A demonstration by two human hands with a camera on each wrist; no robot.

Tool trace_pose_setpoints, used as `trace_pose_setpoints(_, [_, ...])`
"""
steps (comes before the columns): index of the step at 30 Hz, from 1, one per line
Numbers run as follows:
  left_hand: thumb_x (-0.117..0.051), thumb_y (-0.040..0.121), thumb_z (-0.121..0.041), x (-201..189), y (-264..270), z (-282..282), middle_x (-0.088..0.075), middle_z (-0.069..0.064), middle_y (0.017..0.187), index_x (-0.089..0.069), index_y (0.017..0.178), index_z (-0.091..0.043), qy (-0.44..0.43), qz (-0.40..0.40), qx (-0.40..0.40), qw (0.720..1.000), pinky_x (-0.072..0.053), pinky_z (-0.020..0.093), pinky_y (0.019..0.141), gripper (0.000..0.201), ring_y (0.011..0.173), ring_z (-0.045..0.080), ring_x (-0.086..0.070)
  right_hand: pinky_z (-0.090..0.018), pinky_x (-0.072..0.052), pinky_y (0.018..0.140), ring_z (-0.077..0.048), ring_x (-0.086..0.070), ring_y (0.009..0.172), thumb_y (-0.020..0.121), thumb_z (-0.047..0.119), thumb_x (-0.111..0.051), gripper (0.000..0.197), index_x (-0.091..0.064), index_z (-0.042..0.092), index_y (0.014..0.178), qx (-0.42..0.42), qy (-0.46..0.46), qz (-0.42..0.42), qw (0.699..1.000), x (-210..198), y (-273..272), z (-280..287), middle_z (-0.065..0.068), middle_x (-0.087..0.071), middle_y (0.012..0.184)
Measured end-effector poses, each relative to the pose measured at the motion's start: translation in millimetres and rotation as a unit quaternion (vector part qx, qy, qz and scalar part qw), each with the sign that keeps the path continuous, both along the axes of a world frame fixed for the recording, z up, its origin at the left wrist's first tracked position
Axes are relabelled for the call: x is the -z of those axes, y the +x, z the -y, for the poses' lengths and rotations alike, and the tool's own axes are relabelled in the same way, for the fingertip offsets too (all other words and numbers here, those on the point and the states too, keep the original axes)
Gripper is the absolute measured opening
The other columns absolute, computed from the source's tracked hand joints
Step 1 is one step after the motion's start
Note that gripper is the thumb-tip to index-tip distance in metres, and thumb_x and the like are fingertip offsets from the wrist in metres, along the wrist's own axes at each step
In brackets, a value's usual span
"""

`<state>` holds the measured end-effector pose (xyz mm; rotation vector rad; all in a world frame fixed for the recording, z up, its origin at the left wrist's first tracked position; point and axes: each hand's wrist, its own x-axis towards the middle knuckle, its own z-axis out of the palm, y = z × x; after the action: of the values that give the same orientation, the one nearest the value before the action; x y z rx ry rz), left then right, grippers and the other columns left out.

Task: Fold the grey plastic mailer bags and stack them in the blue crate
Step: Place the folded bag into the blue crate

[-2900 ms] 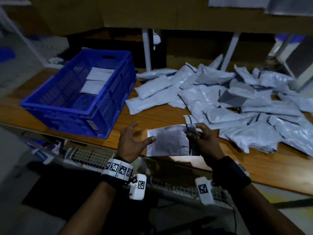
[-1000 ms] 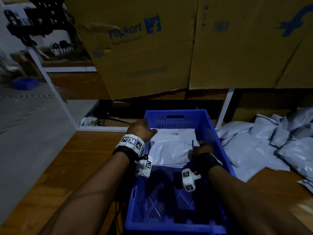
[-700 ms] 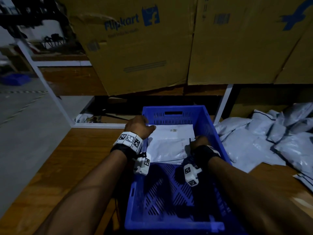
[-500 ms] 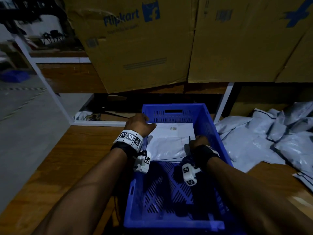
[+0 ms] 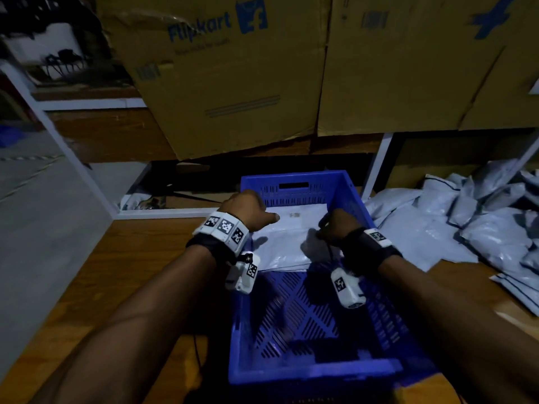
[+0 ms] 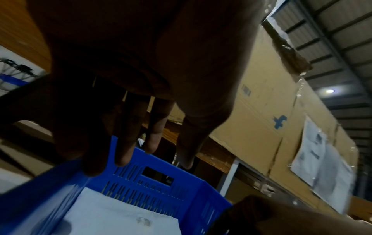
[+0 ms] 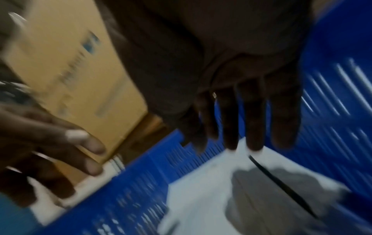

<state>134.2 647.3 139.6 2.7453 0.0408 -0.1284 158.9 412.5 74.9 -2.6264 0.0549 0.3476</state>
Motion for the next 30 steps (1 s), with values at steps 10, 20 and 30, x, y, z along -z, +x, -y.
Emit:
trace_pose_setpoints(10, [-0.073, 0.072, -0.077, -72, -107, -13, -0.074, -0.01, 0.085, -0.073, 0.092, -0.031, -0.011, 0.063, 0.046, 0.997, -0.055, 0.032, 0.075, 0.05, 0.078, 0.012, -0.069, -0.041, -0.06, 0.075, -0.023, -0.073, 0.088, 0.085, 0.047, -0.08, 0.033, -0.076, 0.019, 0.103, -0.058, 0.105, 0.11, 0.987, -93, -79, 56, -0.005, -0.076, 0.101])
trace_pose_setpoints(20, [-0.08, 0.075, -0.066, -57, -232, 184, -0.075, -0.005, 0.072, -0.073, 0.094, -0.026, -0.142, 0.12, 0.053, 0.981, -0.058, 0.037, 0.066, 0.045, 0.062, 0.009, -0.071, -0.039, -0.058, 0.073, -0.021, -0.074, 0.083, 0.086, 0.046, -0.079, 0.026, -0.074, 0.023, 0.096, -0.039, 0.159, 0.137, 0.977, -69, -206, 243, -0.001, -0.077, 0.085])
trace_pose_setpoints(30, [-0.082, 0.083, -0.043, 75, -233, 435, -0.075, -0.01, 0.086, -0.073, 0.095, -0.026, -0.323, 0.043, 0.066, 0.943, -0.062, 0.044, 0.076, 0.022, 0.079, 0.009, -0.072, -0.037, -0.058, 0.081, -0.017, -0.072, 0.085, 0.087, 0.05, -0.075, 0.028, -0.073, 0.026, 0.102, 0.087, 0.122, 0.109, 0.983, 23, -271, 444, 0.003, -0.074, 0.082])
